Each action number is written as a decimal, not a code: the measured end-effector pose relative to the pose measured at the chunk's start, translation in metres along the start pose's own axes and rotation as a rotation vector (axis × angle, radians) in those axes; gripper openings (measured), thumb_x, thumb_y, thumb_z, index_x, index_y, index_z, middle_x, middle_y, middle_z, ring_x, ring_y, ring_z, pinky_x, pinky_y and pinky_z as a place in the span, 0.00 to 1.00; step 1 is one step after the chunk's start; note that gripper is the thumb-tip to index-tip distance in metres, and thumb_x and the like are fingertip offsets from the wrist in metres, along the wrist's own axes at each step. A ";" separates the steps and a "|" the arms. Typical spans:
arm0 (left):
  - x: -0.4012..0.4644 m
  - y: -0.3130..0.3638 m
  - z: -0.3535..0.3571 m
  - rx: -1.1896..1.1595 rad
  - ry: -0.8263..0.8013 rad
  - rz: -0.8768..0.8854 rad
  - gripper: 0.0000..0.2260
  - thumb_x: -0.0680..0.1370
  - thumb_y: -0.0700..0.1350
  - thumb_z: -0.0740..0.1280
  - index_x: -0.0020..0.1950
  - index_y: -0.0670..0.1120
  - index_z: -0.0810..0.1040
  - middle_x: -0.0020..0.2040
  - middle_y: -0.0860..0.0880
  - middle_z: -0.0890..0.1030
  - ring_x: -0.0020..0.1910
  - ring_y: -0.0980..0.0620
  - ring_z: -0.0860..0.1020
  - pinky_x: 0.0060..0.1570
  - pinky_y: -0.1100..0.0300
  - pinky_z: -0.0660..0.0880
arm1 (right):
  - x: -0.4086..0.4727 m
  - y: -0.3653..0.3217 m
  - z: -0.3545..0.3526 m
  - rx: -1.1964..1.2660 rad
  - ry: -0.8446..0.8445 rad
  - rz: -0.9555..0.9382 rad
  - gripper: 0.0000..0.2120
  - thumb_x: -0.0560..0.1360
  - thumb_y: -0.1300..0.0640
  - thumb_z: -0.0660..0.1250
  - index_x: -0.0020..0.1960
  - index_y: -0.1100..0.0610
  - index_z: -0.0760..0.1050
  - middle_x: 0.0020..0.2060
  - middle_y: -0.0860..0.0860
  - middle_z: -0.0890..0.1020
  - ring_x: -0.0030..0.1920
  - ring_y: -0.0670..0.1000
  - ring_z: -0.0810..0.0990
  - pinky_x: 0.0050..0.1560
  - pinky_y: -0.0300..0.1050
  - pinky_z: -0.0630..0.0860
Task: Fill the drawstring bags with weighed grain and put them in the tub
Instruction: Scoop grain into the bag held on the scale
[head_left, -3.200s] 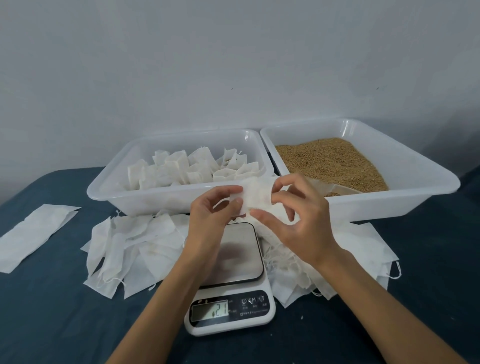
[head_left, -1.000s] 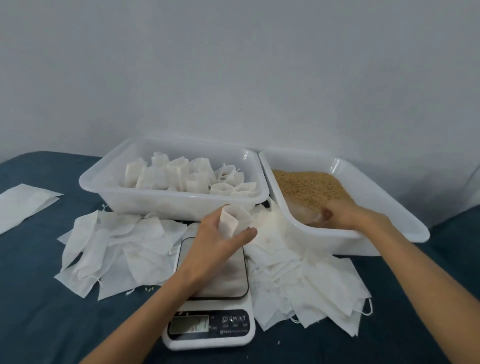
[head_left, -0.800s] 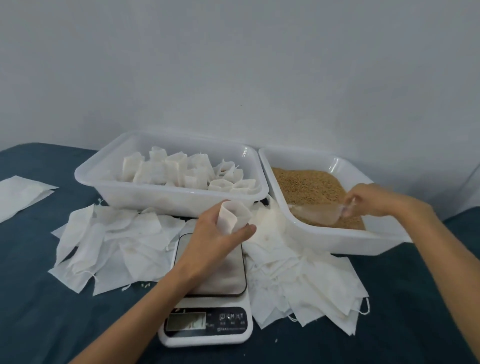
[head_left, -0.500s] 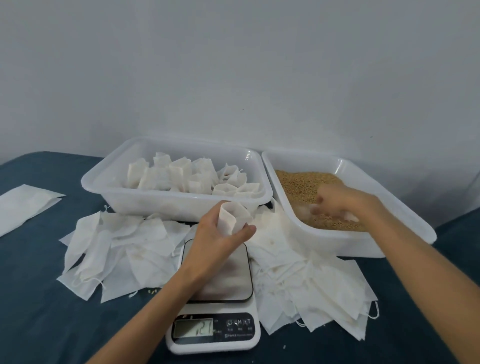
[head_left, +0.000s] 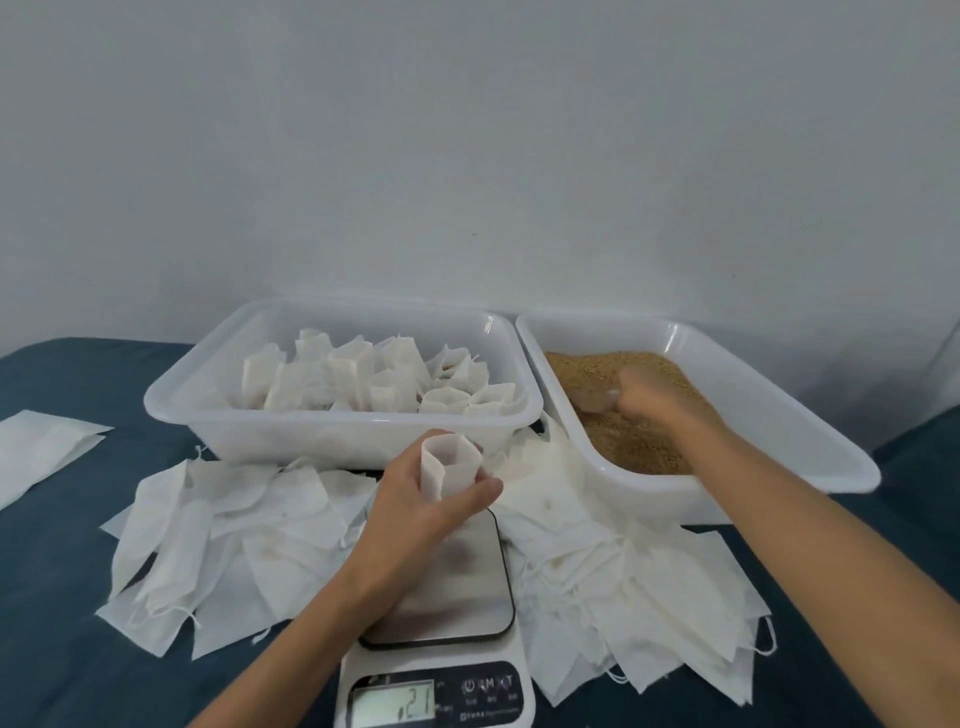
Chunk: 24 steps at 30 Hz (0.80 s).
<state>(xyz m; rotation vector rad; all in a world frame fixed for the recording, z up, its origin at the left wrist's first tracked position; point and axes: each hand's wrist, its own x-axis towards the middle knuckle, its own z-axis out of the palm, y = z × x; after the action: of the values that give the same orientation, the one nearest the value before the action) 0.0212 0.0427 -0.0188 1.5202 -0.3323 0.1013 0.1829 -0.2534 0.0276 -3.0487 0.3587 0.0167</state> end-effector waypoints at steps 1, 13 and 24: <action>0.000 0.002 0.000 -0.036 -0.006 -0.004 0.12 0.71 0.46 0.78 0.52 0.50 0.81 0.45 0.46 0.84 0.42 0.54 0.80 0.42 0.60 0.77 | -0.001 0.003 -0.002 0.013 0.019 -0.002 0.12 0.78 0.67 0.64 0.36 0.60 0.70 0.34 0.50 0.73 0.32 0.47 0.72 0.28 0.39 0.64; -0.008 0.011 0.003 -0.056 -0.023 -0.013 0.16 0.71 0.47 0.77 0.53 0.42 0.80 0.47 0.44 0.85 0.47 0.47 0.82 0.45 0.56 0.79 | -0.041 0.064 -0.006 0.303 0.152 -0.096 0.06 0.79 0.57 0.70 0.50 0.61 0.79 0.51 0.53 0.83 0.51 0.54 0.80 0.55 0.49 0.76; -0.010 0.002 0.010 0.081 -0.042 0.002 0.18 0.69 0.52 0.79 0.56 0.50 0.80 0.44 0.50 0.84 0.43 0.53 0.82 0.47 0.55 0.78 | -0.097 0.061 -0.040 0.490 0.062 -0.499 0.06 0.78 0.58 0.71 0.55 0.53 0.82 0.51 0.47 0.84 0.54 0.50 0.82 0.57 0.48 0.78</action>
<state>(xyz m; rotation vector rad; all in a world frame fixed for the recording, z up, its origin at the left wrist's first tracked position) 0.0093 0.0339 -0.0197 1.6040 -0.3674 0.0855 0.0744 -0.2928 0.0646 -2.5657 -0.3523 -0.1671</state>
